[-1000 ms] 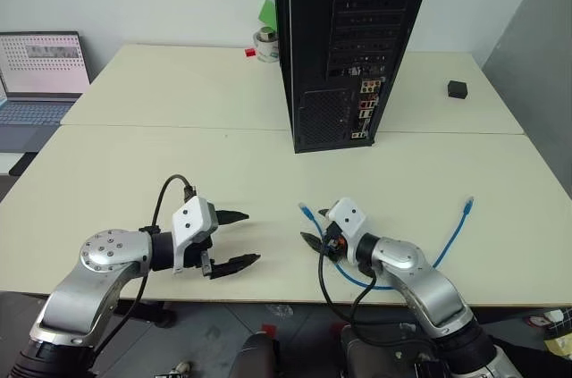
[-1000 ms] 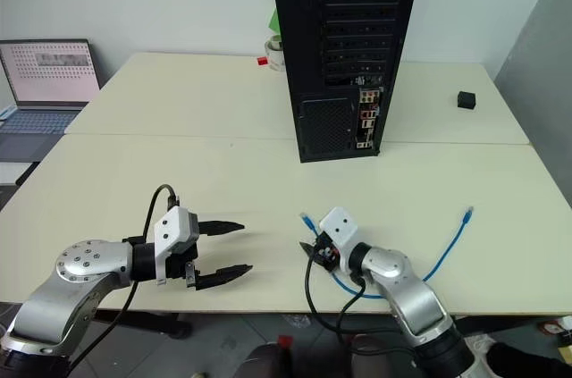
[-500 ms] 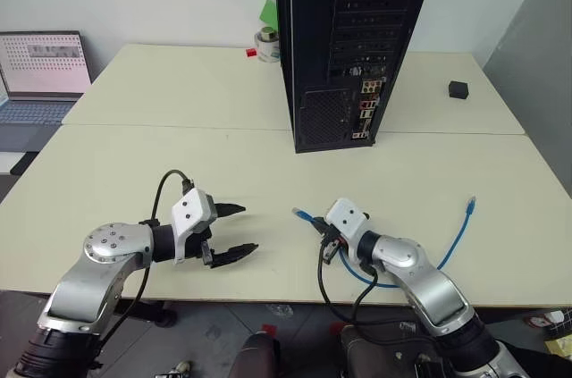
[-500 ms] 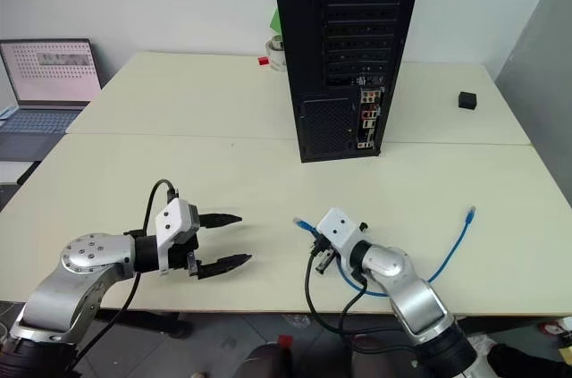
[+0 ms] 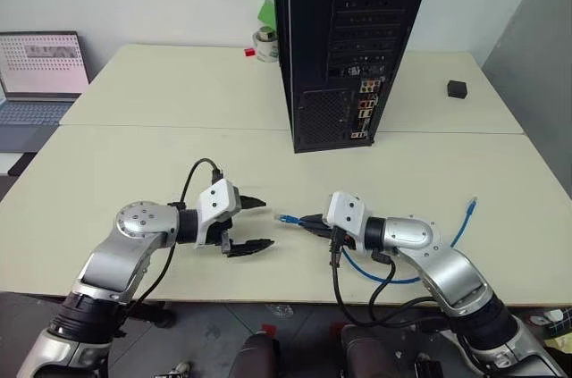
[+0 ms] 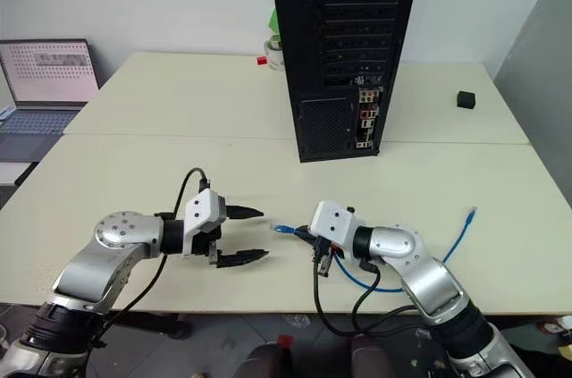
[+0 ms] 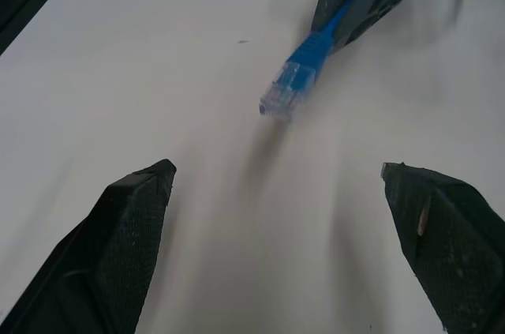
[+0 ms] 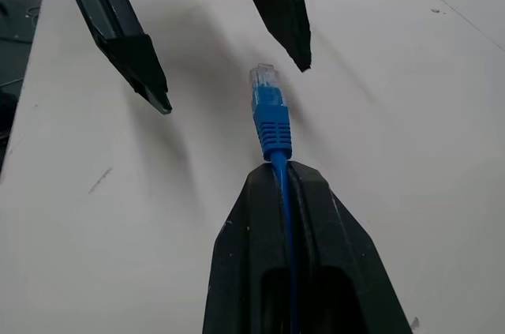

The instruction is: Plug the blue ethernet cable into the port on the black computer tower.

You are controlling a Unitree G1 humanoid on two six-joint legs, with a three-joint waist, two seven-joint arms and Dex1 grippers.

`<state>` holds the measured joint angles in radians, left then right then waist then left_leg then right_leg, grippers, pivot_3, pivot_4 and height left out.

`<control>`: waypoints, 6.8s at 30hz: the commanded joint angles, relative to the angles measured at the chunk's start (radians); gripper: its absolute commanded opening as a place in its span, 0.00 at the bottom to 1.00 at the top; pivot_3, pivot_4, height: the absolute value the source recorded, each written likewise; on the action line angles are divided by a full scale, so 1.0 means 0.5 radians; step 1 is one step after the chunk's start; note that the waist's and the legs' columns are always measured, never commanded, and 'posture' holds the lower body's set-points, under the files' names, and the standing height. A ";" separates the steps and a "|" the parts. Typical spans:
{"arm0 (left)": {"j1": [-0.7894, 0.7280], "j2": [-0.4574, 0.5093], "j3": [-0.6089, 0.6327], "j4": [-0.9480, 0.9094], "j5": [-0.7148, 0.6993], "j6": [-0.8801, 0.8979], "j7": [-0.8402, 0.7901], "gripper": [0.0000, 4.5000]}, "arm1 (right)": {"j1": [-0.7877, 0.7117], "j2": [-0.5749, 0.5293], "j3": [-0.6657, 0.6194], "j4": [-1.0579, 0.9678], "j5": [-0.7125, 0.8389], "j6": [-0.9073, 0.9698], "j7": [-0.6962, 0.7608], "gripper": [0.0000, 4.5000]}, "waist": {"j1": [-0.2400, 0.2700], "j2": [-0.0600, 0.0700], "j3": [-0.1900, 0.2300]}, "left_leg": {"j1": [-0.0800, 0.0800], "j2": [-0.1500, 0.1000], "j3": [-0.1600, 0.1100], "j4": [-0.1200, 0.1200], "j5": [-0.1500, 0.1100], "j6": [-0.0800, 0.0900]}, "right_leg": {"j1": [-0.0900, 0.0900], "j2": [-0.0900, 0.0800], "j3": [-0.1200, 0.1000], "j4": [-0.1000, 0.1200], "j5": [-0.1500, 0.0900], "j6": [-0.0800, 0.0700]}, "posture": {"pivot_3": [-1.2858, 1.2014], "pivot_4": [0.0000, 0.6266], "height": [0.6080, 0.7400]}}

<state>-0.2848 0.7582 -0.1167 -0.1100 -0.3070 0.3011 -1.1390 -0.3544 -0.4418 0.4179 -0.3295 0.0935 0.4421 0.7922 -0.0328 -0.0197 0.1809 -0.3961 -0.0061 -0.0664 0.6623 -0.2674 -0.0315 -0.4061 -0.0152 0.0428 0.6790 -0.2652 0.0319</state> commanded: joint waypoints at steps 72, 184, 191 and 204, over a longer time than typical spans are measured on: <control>-0.201 -0.246 -0.031 0.769 1.459 -2.848 1.363 0.06 | -0.059 0.294 -0.567 -0.227 1.092 0.934 -0.273 0.52 | 0.002 0.000 0.000 | -0.002 -0.002 -0.004 0.001 0.000 0.000 | 0.000 -0.006 -0.004 0.001 0.001 0.000 | 0.52 0.24 1.00; -0.490 -0.796 0.023 -0.294 0.077 0.274 1.352 0.56 | -0.662 0.657 -0.835 0.837 -0.061 -0.162 -1.583 0.01 | -0.001 0.000 0.000 | -0.003 -0.002 -0.003 0.001 0.001 -0.002 | -0.002 -0.001 -0.001 0.002 0.001 -0.001 | 0.52 0.24 1.00; -0.485 -0.816 0.029 -0.312 0.104 0.278 1.353 0.56 | -0.705 0.667 -0.867 0.920 -0.045 -0.192 -1.575 0.01 | -0.001 0.001 0.000 | -0.003 -0.002 -0.003 0.001 0.001 -0.002 | -0.002 -0.001 -0.001 0.002 0.001 -0.001 | 0.52 0.24 1.00; -0.472 -0.816 0.044 -0.304 0.121 0.273 1.352 0.56 | -0.762 0.685 -0.898 1.015 -0.044 -0.223 -1.572 0.01 | -0.001 0.001 0.000 | -0.003 -0.002 -0.002 0.001 0.001 -0.002 | -0.002 -0.001 0.000 0.002 0.001 -0.001 | 0.52 0.24 1.00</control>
<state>-0.5115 0.3504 -0.1123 -0.2273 -0.2544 0.4501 -0.4659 -0.6980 -0.1049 -0.0175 0.1964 0.0690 0.3575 0.0015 -0.0334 -0.0194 0.1807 -0.3978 -0.0073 -0.0676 0.6626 -0.2667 -0.0325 -0.4072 -0.0158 0.0427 0.6800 -0.2648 0.0315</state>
